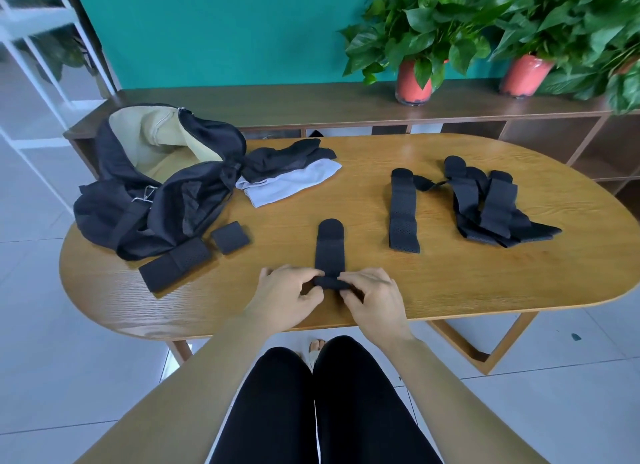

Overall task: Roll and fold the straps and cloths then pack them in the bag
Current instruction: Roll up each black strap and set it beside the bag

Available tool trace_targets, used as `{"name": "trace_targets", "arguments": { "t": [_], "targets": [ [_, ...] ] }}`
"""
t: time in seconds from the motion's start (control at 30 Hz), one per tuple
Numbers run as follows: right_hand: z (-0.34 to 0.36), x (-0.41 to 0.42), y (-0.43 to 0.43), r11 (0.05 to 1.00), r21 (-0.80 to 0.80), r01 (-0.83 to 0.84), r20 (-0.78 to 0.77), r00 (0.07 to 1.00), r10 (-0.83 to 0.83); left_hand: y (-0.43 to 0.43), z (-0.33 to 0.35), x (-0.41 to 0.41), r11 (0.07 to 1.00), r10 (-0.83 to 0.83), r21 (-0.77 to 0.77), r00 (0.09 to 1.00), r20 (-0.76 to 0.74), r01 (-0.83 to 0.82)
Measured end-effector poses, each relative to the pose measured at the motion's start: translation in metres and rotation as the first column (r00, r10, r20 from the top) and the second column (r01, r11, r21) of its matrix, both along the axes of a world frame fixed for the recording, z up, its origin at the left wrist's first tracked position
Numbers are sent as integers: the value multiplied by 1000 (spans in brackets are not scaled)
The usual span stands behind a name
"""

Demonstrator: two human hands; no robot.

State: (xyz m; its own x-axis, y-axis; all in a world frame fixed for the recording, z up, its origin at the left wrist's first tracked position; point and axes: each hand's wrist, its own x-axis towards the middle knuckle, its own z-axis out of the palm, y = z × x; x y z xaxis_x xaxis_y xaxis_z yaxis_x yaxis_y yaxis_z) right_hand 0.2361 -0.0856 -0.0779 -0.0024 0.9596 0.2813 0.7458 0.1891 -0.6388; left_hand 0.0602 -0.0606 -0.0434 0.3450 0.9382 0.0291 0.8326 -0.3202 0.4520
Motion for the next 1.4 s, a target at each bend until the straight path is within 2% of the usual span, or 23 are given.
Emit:
{"name": "trace_targets", "arguments": {
  "t": [0.13,0.3,0.6,0.87,1.03,1.1,1.2,1.4],
  "targets": [
    [3,-8,5,989,-78,123,-115,985,-132,2,-8,4,996,85,-3,979,186,-86],
    [4,-16,12,972,-47,231,-129,963,-235,7,-15,16,971,191,110,965,180,-213],
    [5,-23,19,961,15,275,-117,955,-271,10,-16,22,959,242,103,950,196,-265],
    [-3,-27,27,946,129,297,78,948,-308,8,-15,24,954,259,121,957,130,-274],
    [-3,-27,30,954,80,288,115,948,-296,12,-24,22,957,199,191,973,121,-219],
    [-2,-27,29,956,78,282,103,952,-289,13,-24,21,963,145,221,988,55,-154],
    [-4,-28,29,959,104,265,96,957,-275,14,-22,20,978,119,182,989,-86,-102],
    [-8,-27,30,958,142,248,120,957,-265,18,-7,15,996,34,85,982,-186,-19]
  ]
}}
